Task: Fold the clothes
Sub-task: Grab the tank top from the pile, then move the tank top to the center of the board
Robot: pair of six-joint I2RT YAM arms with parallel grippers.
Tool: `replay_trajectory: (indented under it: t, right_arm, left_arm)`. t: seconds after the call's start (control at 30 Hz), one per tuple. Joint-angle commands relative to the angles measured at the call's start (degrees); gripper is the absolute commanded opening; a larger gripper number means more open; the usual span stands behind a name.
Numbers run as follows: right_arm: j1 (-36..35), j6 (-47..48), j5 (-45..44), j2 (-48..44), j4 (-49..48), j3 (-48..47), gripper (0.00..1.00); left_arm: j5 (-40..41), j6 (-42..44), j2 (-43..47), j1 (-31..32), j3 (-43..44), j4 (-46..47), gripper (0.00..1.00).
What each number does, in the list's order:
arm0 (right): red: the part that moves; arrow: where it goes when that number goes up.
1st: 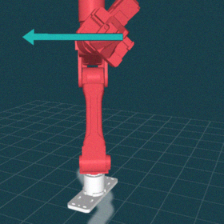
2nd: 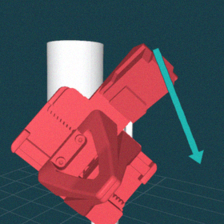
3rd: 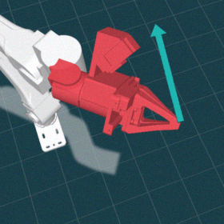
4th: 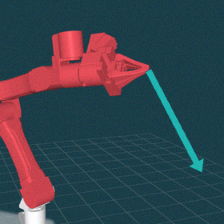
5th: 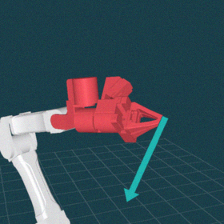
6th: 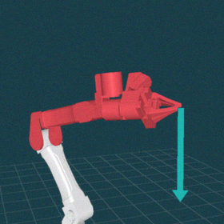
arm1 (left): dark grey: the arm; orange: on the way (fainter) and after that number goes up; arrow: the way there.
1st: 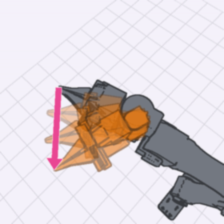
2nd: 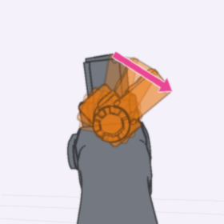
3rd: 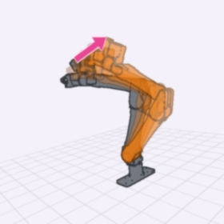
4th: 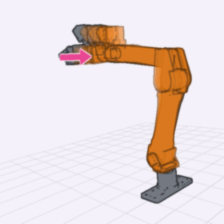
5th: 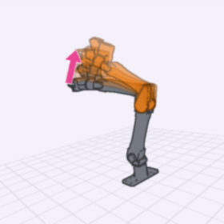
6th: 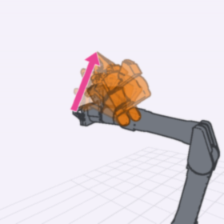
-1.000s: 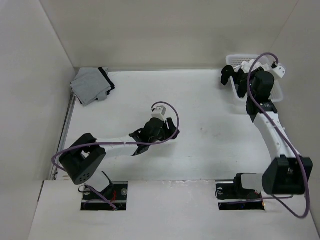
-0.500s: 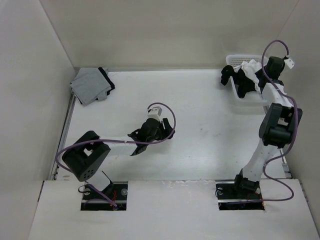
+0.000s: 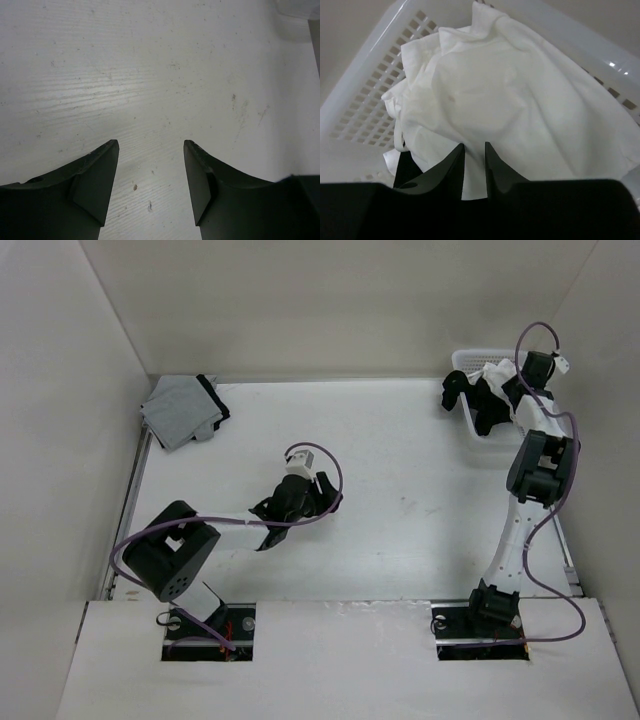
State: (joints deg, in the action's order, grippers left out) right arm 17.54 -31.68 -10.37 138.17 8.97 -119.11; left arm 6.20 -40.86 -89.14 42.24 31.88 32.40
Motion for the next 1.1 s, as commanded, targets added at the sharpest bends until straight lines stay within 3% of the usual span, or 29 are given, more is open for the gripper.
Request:
replay_trajectory:
  t: [0.0, 0.07, 0.27, 0.43, 0.57, 0.7, 0.9, 0.97, 1.07]
  right_arm:
    - [-0.2, -1.2, 1.9, 0.0, -2.3, -2.9, 0.05]
    - [-0.2, -2.3, 1.7, -2.2, -4.3, -0.4, 0.00]
    - [-2.2, -2.2, 0.3, -24.6, -22.9, 21.9, 0.00]
    - [-8.8, -2.8, 0.4, -51.0, -28.4, 39.8, 0.00]
    - [-20.7, -0.8, 0.5, -73.3, -27.0, 50.8, 0.00]
    - [-36.2, 2.5, -0.4, -86.6, -18.8, 51.0, 0.00]
    - [-58.9, 4.7, -3.9, -90.5, -11.9, 48.2, 0.02]
    - [-61.9, 3.7, -4.4, -87.7, -12.1, 51.7, 0.03]
    - [-60.4, -1.8, -1.6, -80.2, -15.0, 59.1, 0.03]
  left_arm:
    - [-1.2, 0.4, 0.6, -0.2, -0.1, 4.6, 0.53]
    - [-1.5, 0.3, 0.1, -0.3, 0.1, 4.6, 0.53]
    - [-1.8, 0.0, 0.1, -0.3, 0.4, 4.6, 0.53]
    - [-1.1, 0.0, 2.4, -0.4, 0.0, 4.8, 0.53]
    - [-0.2, -0.4, 7.3, -1.6, -1.1, 3.5, 0.52]
    - [1.6, -1.4, 18.1, -4.6, -3.0, -0.8, 0.52]
    - [3.2, -4.2, 32.7, -10.5, -6.3, -8.7, 0.53]
    - [2.8, -5.8, 37.0, -13.4, -8.1, -11.7, 0.53]
    - [2.0, -7.0, 42.3, -18.0, -11.0, -16.3, 0.53]
